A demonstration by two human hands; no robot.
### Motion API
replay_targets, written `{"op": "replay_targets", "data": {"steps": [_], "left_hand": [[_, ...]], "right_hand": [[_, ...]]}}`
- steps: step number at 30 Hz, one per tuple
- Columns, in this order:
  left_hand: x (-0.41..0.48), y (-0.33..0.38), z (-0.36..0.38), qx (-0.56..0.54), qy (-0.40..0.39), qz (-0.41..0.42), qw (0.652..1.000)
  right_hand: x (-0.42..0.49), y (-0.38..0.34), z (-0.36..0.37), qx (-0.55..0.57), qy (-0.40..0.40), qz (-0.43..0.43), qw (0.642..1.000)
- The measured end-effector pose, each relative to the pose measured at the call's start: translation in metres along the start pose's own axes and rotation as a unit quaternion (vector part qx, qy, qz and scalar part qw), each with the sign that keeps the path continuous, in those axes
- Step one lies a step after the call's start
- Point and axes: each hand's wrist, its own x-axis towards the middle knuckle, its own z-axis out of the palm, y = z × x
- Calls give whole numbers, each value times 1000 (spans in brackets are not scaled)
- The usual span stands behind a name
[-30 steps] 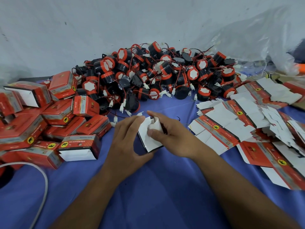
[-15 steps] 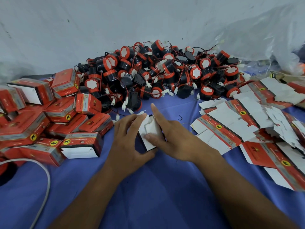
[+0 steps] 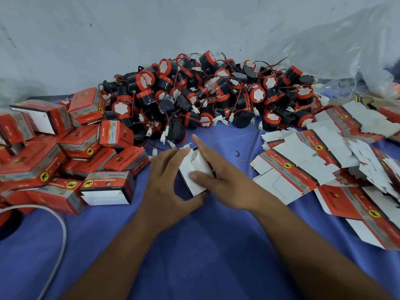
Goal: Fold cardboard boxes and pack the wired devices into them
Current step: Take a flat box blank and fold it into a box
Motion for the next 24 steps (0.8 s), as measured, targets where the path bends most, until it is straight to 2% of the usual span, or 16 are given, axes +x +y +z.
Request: {"op": "replay_targets", "data": {"steps": [3, 7, 11, 15, 17, 19, 21, 24], "left_hand": [[0, 0, 0, 4, 6, 1, 1000], [-1, -1, 3, 14, 15, 23, 1000], [-1, -2, 5, 25, 19, 62, 998], [-1, -3, 6, 5, 6, 60, 998], [-2, -4, 7, -36, -27, 41, 998], [-4, -4, 11, -55, -73, 24, 996], [-6, -8, 15, -18, -92, 26, 995], [-5, -15, 14, 41, -87, 16, 995]], "right_hand": [[1, -1, 1, 14, 5, 6, 1000], [3, -2, -5, 120, 14, 45, 992], [4, -2, -5, 134, 66, 74, 986], [6, -2, -6, 118, 85, 100, 984], [6, -2, -8, 46, 89, 80, 992], [4, 0, -8, -119, 67, 25, 990], [3, 4, -6, -261, 35, -53, 963], [7, 6, -6, -370, 8, -106, 923]]}}
